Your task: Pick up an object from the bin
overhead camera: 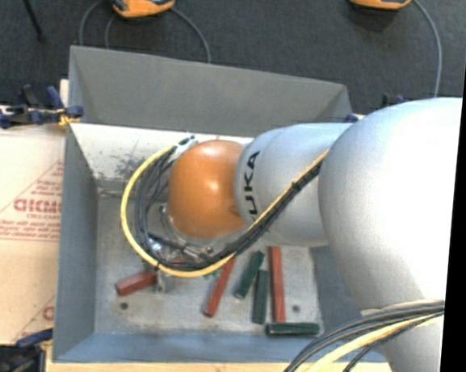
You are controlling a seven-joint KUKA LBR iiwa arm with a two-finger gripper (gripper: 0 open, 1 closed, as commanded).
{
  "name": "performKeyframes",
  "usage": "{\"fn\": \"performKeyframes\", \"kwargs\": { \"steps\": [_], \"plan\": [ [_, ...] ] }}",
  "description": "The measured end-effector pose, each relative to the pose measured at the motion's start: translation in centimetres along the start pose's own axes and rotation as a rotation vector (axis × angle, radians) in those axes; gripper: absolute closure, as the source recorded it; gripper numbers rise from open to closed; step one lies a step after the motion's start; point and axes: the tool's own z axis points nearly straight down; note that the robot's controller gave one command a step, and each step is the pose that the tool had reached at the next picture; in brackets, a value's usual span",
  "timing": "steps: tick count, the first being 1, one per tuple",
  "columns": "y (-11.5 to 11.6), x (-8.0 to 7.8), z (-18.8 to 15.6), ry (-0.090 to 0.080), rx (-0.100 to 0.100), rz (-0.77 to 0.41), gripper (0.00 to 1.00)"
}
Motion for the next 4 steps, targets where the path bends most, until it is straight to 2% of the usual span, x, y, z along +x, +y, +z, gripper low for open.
{"fn": "performKeyframes", "kwargs": {
  "steps": [1,3,4],
  "plan": [
    [-0.1,0.1,-0.2,0.001,0.001,-0.009,1.0],
    [-0.2,0.4,-2.6,0.019,0.002,-0.009,1.0],
    [-0.3,0.2,-4.4,0.012,0.004,-0.008,1.0]
  ]
}}
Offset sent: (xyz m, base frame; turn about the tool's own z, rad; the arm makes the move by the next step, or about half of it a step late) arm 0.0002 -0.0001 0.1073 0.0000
